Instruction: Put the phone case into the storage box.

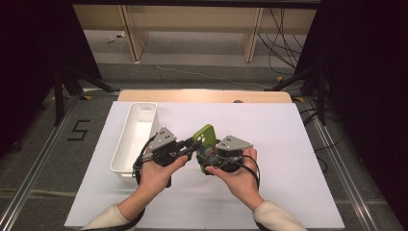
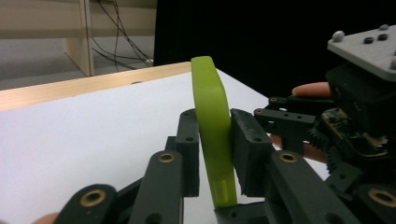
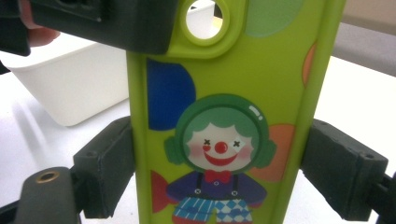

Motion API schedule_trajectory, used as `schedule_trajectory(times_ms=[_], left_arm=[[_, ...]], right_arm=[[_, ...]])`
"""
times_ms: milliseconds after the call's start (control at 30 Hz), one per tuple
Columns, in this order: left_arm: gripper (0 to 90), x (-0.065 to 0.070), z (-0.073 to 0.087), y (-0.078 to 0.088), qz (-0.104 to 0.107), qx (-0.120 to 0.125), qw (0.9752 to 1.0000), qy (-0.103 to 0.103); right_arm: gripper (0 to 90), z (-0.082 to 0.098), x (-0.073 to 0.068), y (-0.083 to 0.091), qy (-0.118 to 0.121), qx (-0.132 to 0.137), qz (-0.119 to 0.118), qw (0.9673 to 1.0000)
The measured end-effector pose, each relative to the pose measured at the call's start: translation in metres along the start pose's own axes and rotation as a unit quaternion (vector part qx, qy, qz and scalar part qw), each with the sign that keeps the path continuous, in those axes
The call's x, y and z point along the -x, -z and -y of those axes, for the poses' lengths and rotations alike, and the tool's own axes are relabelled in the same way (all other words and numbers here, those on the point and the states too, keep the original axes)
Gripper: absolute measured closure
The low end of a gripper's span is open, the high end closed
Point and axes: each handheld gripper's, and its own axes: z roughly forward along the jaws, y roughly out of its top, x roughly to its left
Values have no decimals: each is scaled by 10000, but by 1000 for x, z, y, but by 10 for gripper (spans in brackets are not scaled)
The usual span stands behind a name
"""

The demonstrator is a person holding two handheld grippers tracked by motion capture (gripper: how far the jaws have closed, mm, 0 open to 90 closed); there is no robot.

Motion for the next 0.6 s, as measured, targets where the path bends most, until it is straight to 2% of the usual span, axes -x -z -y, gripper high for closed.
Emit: schedule_trajectory(times_ms=[67, 333, 500, 600], left_arm=[[765, 1, 0, 0, 96, 7, 10000, -13], [774, 1, -1, 1, 215, -10, 9997, -84], [774, 0, -2, 2, 274, -19, 9995, -127], [775, -2, -3, 3, 359, -68, 9992, -147]], right_arm=[[166, 0, 0, 0, 2, 10, -2, 10000], [162, 0, 1, 0, -39, 10, -113, 9999], [150, 0, 1, 0, 34, 59, -124, 9999], [88, -1, 1, 0, 161, 34, -254, 9995]])
